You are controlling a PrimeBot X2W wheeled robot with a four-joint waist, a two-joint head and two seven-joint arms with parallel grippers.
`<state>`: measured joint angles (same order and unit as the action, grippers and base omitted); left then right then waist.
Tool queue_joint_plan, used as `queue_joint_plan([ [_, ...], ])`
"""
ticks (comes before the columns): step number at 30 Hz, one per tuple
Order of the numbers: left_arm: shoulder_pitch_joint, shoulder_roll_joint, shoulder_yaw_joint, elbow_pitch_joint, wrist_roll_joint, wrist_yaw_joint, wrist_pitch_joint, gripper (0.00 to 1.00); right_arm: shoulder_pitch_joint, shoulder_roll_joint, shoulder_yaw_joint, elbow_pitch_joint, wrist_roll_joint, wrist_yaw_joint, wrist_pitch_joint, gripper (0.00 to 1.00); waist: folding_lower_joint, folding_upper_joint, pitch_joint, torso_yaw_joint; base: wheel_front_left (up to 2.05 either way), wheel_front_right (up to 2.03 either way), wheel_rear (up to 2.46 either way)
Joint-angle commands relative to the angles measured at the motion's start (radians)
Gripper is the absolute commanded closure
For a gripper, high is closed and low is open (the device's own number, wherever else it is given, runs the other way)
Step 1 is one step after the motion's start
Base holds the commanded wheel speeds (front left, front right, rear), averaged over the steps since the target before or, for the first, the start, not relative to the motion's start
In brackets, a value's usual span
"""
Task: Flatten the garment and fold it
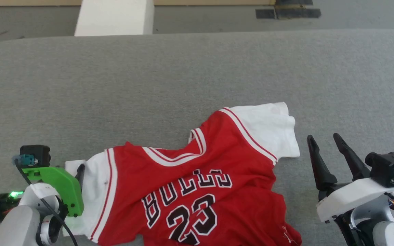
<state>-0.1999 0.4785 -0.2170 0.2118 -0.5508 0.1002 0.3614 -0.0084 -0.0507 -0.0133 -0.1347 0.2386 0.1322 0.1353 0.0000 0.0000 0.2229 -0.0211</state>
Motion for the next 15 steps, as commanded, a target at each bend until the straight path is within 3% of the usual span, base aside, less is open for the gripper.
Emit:
queue_joint_plan([
  [1,-0.015,0.005,0.003,0.024,-0.014,0.0,0.015,0.0,-0.018,0.0,0.001,-0.002,-0.006,-0.002,-0.007,0.0,0.0,0.0,0.043,-0.045,0.0,0.0,0.0],
  [6,-0.015,0.0,0.002,0.085,-0.041,0.018,0.087,0.0,-0.02,0.0,0.001,0.0,-0.005,-0.002,-0.011,0.0,0.0,0.0,0.053,-0.061,0.0,0.0,0.0],
  [7,-0.013,-0.002,-0.002,0.088,-0.049,0.012,0.101,0.05,-0.02,0.0,0.0,0.0,-0.005,-0.002,-0.011,0.0,0.0,0.0,0.053,-0.061,0.0,0.0,0.0],
  [8,-0.01,-0.002,-0.009,0.09,-0.056,0.004,0.116,0.62,-0.019,0.0,-0.001,0.0,-0.005,-0.002,-0.011,0.0,0.0,0.0,0.052,-0.061,0.0,0.0,0.0],
  [9,-0.007,-0.003,-0.014,0.092,-0.063,-0.002,0.133,1.0,-0.02,0.0,-0.001,0.001,-0.006,-0.002,-0.01,0.0,0.0,0.0,0.051,-0.06,0.0,0.0,0.0],
  [15,0.001,-0.001,-0.044,0.079,-0.073,-0.021,0.182,1.0,-0.038,0.0,0.001,0.0,-0.029,-0.002,0.006,0.0,0.0,0.0,0.044,-0.036,0.0,0.0,0.0],
])
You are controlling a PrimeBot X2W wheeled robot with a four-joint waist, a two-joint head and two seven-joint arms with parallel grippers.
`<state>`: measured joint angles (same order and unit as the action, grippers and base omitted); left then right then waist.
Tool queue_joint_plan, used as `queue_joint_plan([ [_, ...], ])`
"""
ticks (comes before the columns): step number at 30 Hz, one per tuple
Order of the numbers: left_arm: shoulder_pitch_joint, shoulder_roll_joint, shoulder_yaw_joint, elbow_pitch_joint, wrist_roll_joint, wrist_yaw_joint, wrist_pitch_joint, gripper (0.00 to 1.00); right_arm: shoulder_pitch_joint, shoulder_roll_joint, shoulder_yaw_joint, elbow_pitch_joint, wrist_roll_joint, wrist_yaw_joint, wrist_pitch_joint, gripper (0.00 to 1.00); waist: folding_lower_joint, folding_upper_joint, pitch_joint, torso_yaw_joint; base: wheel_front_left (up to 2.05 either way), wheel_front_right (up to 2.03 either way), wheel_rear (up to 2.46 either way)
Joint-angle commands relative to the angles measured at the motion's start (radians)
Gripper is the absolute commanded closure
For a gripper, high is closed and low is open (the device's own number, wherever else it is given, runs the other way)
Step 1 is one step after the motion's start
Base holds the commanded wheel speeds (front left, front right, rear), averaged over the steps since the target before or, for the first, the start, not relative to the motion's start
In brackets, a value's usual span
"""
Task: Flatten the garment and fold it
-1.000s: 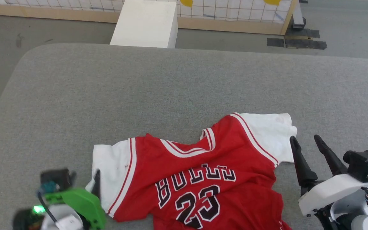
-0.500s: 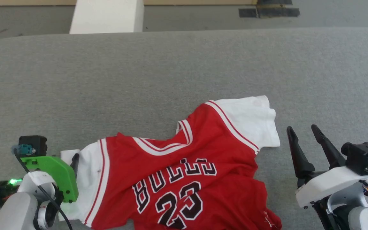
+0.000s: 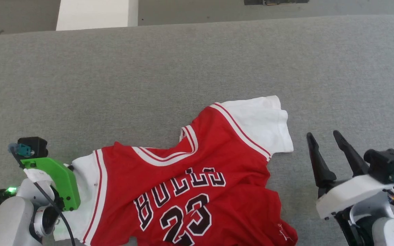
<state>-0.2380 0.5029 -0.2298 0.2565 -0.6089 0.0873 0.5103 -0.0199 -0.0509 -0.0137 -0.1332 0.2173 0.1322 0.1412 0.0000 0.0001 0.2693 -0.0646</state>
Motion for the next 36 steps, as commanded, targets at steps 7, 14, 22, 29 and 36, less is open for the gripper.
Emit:
queue_joint_plan([
  [7,0.03,-0.033,-0.034,0.0,-0.013,-0.006,0.013,1.0,-0.168,0.001,-0.022,0.062,-0.088,-0.002,0.067,0.0,0.0,-0.0001,0.014,0.049,0.0,0.0,0.0],
  [14,-0.006,-0.047,-0.036,-0.023,-0.004,-0.015,-0.042,1.0,-0.399,0.001,-0.034,0.315,-0.128,-0.002,0.257,0.0,0.0,-0.0001,0.049,0.095,0.0,0.0,0.0],
  [22,-0.05,-0.072,-0.051,-0.022,-0.003,-0.032,-0.078,1.0,-0.581,0.001,-0.067,0.577,-0.196,-0.002,0.508,0.0,0.0,-0.0001,0.085,0.151,0.0,0.0,0.0],
  [29,-0.059,-0.082,-0.058,-0.013,-0.006,-0.04,-0.099,1.0,-0.636,0.001,-0.06,0.676,-0.21,-0.002,0.717,1.0,0.0,-0.0001,0.09,0.166,0.0,0.0,0.0],
  [36,-0.109,-0.047,-0.022,-0.055,0.009,-0.06,-0.188,1.0,-0.67,-0.025,-0.063,0.587,-0.212,-0.002,0.737,1.0,0.0,-0.0001,0.069,0.146,0.0,0.0,0.0],
])
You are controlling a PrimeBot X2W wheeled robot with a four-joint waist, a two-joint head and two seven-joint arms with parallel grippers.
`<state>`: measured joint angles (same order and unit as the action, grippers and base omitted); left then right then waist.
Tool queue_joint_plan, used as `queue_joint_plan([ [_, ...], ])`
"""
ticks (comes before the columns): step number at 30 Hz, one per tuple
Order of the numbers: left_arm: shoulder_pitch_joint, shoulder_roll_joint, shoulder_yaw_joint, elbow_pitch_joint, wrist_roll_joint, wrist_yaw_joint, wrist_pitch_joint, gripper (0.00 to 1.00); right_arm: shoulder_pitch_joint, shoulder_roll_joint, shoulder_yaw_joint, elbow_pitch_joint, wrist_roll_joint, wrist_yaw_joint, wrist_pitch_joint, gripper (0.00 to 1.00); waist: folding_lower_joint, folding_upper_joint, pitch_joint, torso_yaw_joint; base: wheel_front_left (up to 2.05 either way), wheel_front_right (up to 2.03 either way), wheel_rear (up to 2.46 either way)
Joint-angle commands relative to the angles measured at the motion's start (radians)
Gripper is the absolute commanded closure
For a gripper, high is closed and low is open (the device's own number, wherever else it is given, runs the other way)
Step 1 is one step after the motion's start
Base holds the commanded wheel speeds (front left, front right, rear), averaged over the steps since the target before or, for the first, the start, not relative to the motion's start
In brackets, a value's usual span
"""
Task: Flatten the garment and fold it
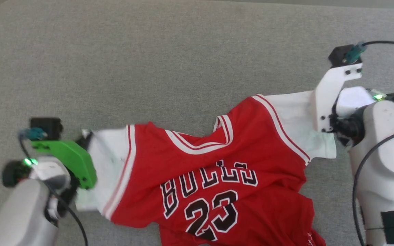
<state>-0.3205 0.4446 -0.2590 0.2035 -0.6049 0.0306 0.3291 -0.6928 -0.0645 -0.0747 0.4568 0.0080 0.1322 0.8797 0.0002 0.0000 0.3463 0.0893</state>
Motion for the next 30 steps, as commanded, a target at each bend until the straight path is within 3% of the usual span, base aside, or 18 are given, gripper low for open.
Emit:
queue_joint_plan([
  [1,-0.047,0.029,0.019,-0.02,0.02,-0.005,-0.035,1.0,-0.008,-0.024,-0.001,-0.024,-0.003,-0.002,-0.006,1.0,-0.0002,0.0,-0.012,-0.013,0.0,0.0,0.0],
  [4,-0.103,0.071,0.052,-0.059,0.053,0.009,-0.074,1.0,-0.051,-0.058,0.009,-0.088,0.003,-0.002,-0.015,1.0,-0.0002,0.0,-0.021,-0.031,0.0,0.0,0.0],
  [10,-0.274,0.102,0.092,-0.135,0.075,0.027,-0.084,1.0,-0.184,-0.117,0.014,-0.203,0.006,-0.002,-0.045,1.0,-0.0002,0.0,0.008,-0.067,0.0,0.0,0.0],
  [14,-0.44,0.129,0.071,-0.133,0.141,0.022,-0.083,1.0,-0.307,-0.139,-0.008,-0.221,-0.008,-0.002,-0.07,1.0,-0.0002,0.0,0.05,-0.086,0.0,0.0,0.0],
  [23,-0.836,0.107,0.049,-0.017,0.255,0.038,-0.176,1.0,-0.604,-0.177,0.021,-0.209,-0.111,-0.002,-0.227,1.0,-0.0002,0.0,0.114,-0.124,0.0,0.0,0.0],
  [27,-0.967,0.082,0.091,0.051,0.253,0.074,-0.252,1.0,-0.716,-0.166,0.021,-0.205,-0.139,-0.002,-0.339,1.0,-0.0002,0.0,0.127,-0.137,0.0,0.0,0.0],
  [30,-1.034,0.075,0.104,0.092,0.255,0.077,-0.311,1.0,-0.783,-0.167,0.02,-0.18,-0.148,-0.002,-0.43,1.0,-0.0002,0.0,0.134,-0.14,0.0,0.0,0.0],
])
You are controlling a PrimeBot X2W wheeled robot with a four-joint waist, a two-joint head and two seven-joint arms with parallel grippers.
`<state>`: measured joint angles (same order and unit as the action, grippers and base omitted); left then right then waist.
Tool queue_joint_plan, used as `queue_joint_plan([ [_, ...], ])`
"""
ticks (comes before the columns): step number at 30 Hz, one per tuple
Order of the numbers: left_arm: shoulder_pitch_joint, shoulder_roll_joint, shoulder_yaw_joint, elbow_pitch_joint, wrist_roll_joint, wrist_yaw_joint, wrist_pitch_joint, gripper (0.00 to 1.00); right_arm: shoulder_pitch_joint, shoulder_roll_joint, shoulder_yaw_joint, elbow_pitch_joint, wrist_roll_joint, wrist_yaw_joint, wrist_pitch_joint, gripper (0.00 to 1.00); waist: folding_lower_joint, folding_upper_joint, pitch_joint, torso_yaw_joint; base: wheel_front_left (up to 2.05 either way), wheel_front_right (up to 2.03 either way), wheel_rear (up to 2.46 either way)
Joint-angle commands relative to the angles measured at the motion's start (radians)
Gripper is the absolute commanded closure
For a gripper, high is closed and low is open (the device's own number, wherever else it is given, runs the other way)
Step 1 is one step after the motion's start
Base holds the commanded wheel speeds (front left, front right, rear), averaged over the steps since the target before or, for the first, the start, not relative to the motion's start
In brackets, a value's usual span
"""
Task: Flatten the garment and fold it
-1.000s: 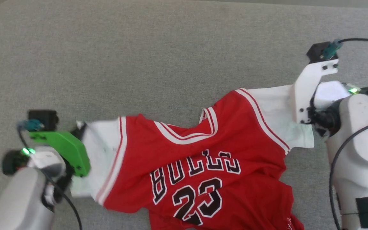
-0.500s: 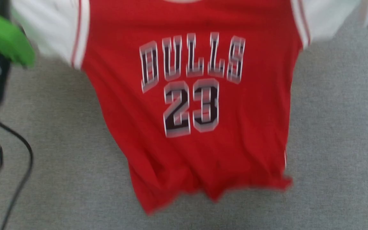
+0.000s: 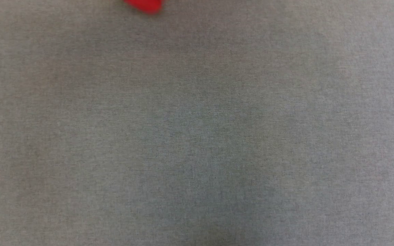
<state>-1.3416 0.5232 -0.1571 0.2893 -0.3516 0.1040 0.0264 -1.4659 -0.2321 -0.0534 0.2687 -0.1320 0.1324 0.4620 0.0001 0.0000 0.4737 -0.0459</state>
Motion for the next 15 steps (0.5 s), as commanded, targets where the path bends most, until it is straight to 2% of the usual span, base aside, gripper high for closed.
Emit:
queue_joint_plan([
  [1,-0.025,-0.007,0.005,0.016,-0.001,0.001,-0.022,1.0,-0.024,0.0,-0.002,0.018,-0.011,-0.002,-0.036,1.0,-0.0001,0.0,0.007,-0.005,0.0,0.0,0.0],
  [7,0.032,-0.032,-0.028,0.103,-0.021,-0.042,-0.058,1.0,0.016,0.003,0.015,0.113,0.0,-0.002,-0.107,1.0,-0.0001,0.0,-0.005,0.01,0.0,0.0,0.0],
  [15,0.328,-0.06,-0.063,0.215,-0.098,-0.123,-0.083,1.0,0.311,0.015,0.052,0.219,0.14,-0.002,-0.175,1.0,-0.0001,0.0,-0.047,0.029,0.0,0.0,0.0],
])
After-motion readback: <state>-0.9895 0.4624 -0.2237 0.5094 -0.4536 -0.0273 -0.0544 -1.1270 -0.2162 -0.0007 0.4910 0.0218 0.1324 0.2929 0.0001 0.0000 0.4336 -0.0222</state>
